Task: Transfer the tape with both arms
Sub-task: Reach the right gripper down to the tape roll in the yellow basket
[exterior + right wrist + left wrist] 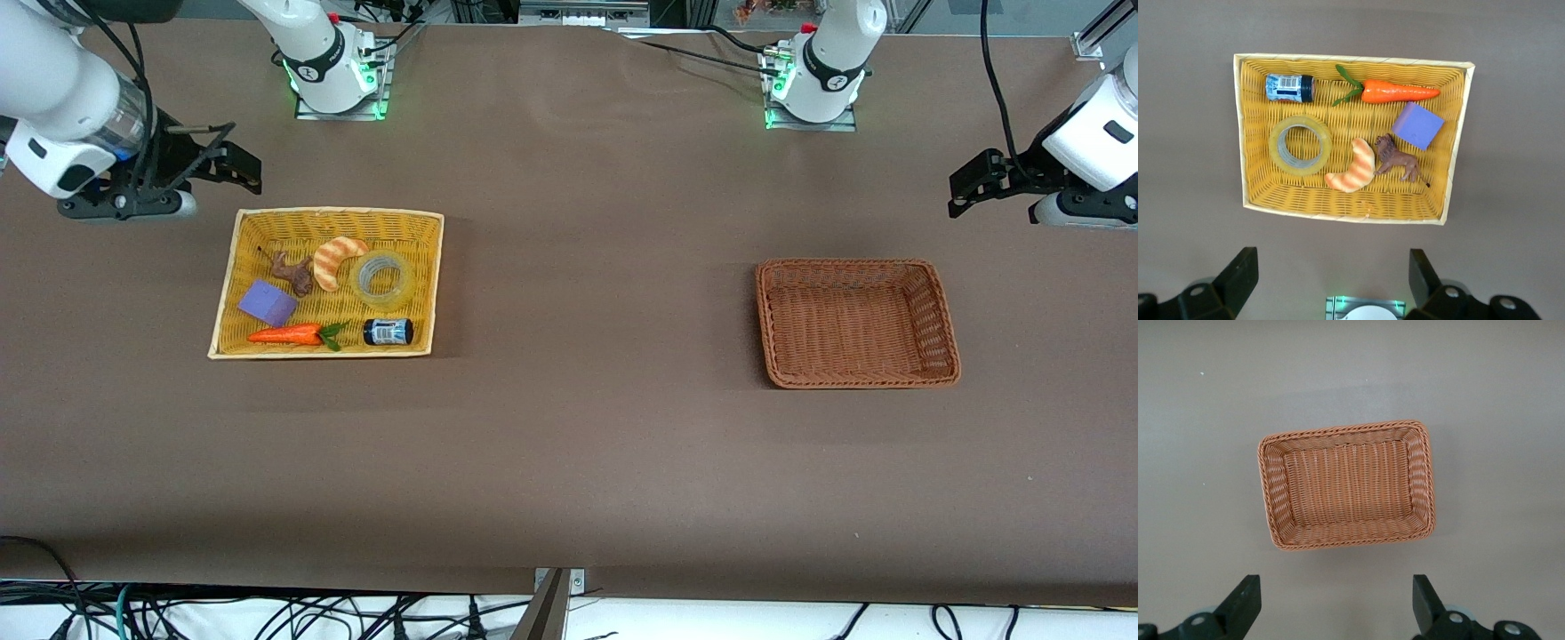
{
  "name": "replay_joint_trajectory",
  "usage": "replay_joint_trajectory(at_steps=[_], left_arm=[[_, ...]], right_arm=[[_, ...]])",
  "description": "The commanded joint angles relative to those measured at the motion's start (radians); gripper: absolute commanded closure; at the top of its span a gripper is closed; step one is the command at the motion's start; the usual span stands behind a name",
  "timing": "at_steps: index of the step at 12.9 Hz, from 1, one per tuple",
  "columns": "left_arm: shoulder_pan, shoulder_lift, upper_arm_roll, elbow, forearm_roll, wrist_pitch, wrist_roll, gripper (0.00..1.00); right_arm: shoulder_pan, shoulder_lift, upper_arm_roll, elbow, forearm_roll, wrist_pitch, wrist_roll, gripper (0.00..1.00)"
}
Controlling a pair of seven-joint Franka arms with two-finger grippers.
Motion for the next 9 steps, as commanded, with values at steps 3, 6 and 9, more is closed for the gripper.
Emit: replay_joint_trajectory(at_steps=[3, 6, 9], left_arm=[[0.011, 0.013, -0.008, 0.027, -0.009, -0.013, 0.024, 0.00], [0.011, 0.013, -0.008, 0.027, -0.009, -0.013, 0.024, 0.00], [0.010, 0.013, -0.008, 0.027, -0.009, -0.013, 0.024, 0.00]], right_arm=[[-0.005, 0.048, 0.004, -0.147, -0.002, 0.209, -0.011, 0.00], [-0.005, 0.127, 0.006, -0.206, -0.002, 0.353, -0.011, 0.00], [-0.003, 0.183, 0.007, -0.284, -0.003, 0.516, -0.011, 0.00]])
